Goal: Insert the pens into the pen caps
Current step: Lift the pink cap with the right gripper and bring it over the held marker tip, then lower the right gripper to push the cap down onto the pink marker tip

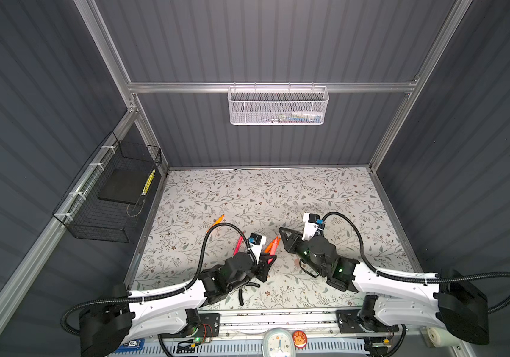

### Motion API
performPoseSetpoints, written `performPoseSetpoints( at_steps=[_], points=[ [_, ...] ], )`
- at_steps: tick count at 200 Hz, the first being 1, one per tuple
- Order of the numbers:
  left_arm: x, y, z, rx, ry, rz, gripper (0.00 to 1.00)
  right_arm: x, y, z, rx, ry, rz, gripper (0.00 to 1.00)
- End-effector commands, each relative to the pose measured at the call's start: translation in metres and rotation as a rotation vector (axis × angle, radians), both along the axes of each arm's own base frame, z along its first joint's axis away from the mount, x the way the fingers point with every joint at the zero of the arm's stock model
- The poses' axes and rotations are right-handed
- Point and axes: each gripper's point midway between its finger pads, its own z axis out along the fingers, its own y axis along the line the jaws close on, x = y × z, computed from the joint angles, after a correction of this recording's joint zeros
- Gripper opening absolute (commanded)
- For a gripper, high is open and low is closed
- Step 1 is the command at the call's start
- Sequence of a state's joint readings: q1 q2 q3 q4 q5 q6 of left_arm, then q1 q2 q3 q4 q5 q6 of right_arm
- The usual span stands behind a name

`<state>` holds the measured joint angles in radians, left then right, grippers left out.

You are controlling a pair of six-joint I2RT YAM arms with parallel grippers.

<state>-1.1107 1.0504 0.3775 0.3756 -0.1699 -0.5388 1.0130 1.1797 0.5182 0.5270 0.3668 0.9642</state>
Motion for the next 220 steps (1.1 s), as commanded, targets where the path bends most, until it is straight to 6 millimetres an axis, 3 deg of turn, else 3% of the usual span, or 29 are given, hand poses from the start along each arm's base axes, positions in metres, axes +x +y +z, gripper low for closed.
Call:
performPoseSetpoints(
  at_steps=[1, 132, 220],
  points=[
    [0.001, -0.001, 0.003, -0.026, 0.002, -0.003, 0.00, 0.006, 0.003, 0.019, 0.033, -0.037, -0.017, 0.01],
    [0.002, -0.002, 0.001, -0.020, 0.002, 0.004, 0.00, 0.008, 0.004, 0.025, 0.008, -0.046, -0.021, 0.02],
    [0.006, 0.005, 0.000, -0.018, 0.001, 0.041, 0.00, -0.012, 0.017, -0.004, 0.047, 0.014, 0.070, 0.00]
  ],
)
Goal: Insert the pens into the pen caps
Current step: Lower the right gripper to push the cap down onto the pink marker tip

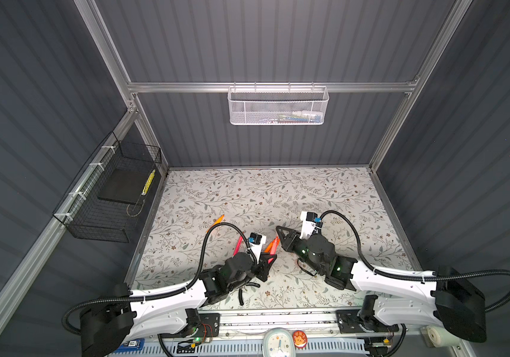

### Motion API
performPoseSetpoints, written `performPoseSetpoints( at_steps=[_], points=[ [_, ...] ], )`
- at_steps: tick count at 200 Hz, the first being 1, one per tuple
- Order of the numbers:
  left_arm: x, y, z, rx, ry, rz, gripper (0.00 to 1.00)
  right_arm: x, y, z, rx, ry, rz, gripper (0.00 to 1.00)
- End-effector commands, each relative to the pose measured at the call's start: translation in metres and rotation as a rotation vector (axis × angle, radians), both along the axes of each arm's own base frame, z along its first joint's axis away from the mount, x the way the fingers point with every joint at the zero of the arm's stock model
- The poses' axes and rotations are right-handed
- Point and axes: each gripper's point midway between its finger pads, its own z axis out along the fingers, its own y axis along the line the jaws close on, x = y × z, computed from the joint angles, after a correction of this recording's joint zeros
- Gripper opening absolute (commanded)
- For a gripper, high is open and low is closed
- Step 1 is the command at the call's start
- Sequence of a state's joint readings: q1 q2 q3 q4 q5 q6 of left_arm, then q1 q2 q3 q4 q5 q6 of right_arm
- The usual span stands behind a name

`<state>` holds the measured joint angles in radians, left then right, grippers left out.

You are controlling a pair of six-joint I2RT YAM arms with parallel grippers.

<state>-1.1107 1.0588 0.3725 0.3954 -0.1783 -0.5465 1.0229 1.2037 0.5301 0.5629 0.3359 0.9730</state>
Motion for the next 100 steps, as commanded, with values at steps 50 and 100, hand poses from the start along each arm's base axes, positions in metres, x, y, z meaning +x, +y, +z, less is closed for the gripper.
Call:
performPoseSetpoints(
  at_steps=[50, 100],
  points=[
    [0.004, 0.009, 0.002, -0.030, 0.011, 0.051, 0.00, -0.018, 0.011, -0.017, 0.003, 0.010, 0.050, 0.00],
    [0.002, 0.013, 0.013, -0.077, 0.010, 0.053, 0.00, -0.027, 0.014, -0.025, -0.035, -0.032, 0.055, 0.00]
  ],
)
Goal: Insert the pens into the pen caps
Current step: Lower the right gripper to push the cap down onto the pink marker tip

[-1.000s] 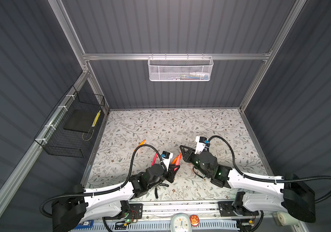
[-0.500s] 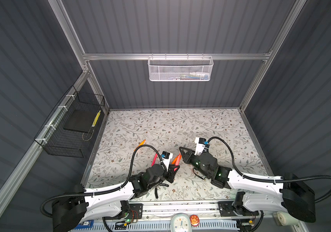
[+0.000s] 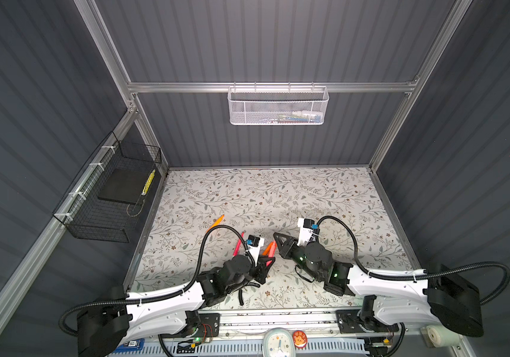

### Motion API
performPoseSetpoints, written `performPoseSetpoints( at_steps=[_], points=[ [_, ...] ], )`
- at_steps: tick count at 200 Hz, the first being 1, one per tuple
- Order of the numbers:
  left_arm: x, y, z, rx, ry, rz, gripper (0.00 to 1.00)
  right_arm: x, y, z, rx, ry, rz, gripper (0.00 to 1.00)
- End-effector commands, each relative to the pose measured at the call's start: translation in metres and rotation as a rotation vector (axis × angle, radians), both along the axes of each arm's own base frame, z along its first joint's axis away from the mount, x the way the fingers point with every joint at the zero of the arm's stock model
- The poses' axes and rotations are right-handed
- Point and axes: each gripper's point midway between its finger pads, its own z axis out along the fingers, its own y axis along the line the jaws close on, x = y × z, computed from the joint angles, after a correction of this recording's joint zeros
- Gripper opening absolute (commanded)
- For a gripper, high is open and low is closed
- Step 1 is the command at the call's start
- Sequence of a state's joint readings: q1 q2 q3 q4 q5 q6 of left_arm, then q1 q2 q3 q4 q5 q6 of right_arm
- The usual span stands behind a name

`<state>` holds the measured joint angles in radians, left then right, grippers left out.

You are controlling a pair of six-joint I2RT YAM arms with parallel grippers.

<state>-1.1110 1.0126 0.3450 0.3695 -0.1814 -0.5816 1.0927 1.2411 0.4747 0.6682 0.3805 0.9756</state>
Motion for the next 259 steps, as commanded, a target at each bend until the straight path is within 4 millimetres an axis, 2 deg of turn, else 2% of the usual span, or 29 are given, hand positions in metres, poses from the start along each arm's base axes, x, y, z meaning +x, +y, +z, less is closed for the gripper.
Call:
performPoseSetpoints(
  at_steps=[1, 31, 77, 121, 165, 217, 259],
  points=[
    [0.005, 0.004, 0.017, -0.066, -0.021, 0.039, 0.00, -0.010, 0.004, -0.011, -0.046, -0.022, 0.028, 0.00],
    [0.003, 0.004, 0.033, -0.091, -0.058, 0.015, 0.00, -0.013, 0.004, -0.009, -0.069, -0.057, 0.022, 0.00],
    [0.004, -0.001, 0.063, -0.140, -0.126, -0.001, 0.00, -0.027, 0.011, 0.010, -0.028, -0.154, 0.073, 0.00],
    [0.015, -0.012, 0.057, -0.097, -0.125, 0.020, 0.00, -0.035, 0.011, 0.020, 0.014, -0.161, 0.093, 0.00],
    [0.030, -0.009, 0.050, -0.026, -0.137, 0.095, 0.00, -0.034, 0.008, 0.020, -0.009, -0.130, 0.075, 0.00],
    [0.037, -0.006, 0.048, 0.009, -0.143, 0.135, 0.00, -0.032, 0.003, 0.013, -0.051, -0.110, 0.043, 0.02],
    [0.043, -0.003, 0.043, 0.061, -0.133, 0.172, 0.00, -0.036, 0.013, 0.019, -0.110, -0.106, 0.044, 0.00]
  ],
)
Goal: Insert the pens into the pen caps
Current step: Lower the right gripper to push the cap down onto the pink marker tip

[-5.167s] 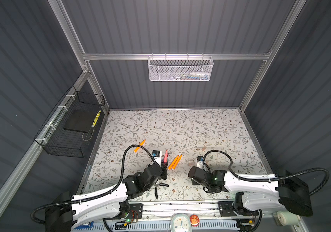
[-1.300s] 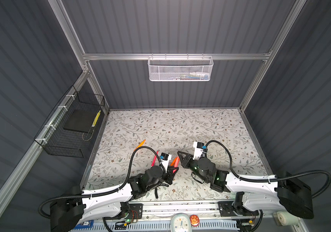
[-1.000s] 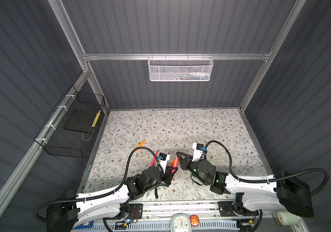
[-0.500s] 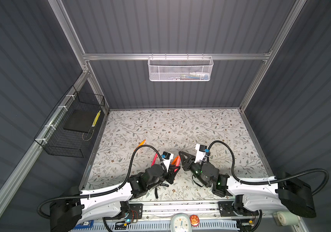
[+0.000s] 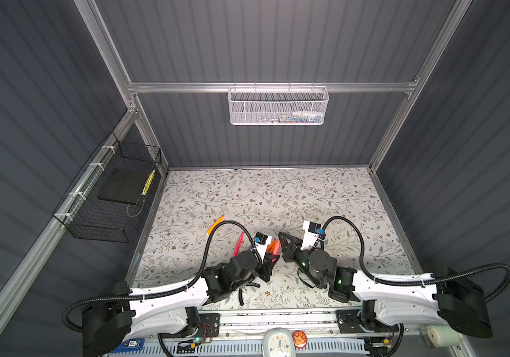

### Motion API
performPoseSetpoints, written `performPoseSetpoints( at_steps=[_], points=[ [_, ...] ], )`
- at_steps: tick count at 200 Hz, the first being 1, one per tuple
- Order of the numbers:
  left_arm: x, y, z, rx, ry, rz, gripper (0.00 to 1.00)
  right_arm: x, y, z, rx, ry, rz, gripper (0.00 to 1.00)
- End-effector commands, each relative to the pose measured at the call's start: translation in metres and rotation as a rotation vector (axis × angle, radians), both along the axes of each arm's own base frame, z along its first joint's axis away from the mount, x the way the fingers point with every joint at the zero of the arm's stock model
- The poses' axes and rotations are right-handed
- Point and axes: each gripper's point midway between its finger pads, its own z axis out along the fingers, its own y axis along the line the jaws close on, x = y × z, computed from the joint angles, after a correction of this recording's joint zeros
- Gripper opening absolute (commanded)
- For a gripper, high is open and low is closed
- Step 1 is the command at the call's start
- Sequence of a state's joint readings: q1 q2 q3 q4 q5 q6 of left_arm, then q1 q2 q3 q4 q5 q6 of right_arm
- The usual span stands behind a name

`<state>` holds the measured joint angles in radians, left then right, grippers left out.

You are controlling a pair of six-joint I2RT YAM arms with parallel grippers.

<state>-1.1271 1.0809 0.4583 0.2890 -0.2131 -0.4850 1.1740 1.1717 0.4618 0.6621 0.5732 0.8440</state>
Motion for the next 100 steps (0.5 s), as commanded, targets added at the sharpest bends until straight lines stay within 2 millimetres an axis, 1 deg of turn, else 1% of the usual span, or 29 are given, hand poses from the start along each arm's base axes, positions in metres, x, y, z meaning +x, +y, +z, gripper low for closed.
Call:
performPoseSetpoints(
  at_steps=[1, 28, 55, 78, 100],
  points=[
    [0.037, 0.012, 0.031, -0.033, -0.073, 0.195, 0.00, -0.028, 0.028, -0.001, -0.048, 0.028, 0.130, 0.00],
    [0.040, 0.015, 0.032, -0.011, -0.075, 0.222, 0.00, -0.032, 0.034, 0.000, -0.089, 0.019, 0.114, 0.01],
    [0.040, 0.016, 0.035, -0.009, -0.081, 0.217, 0.00, -0.030, 0.028, -0.006, -0.099, 0.041, 0.090, 0.02],
    [0.047, 0.028, 0.032, 0.034, -0.084, 0.294, 0.00, -0.028, 0.022, -0.010, -0.140, 0.074, 0.050, 0.02],
    [0.048, 0.028, 0.035, 0.041, -0.089, 0.298, 0.00, -0.028, 0.024, -0.012, -0.158, 0.092, 0.046, 0.02]
  ],
)
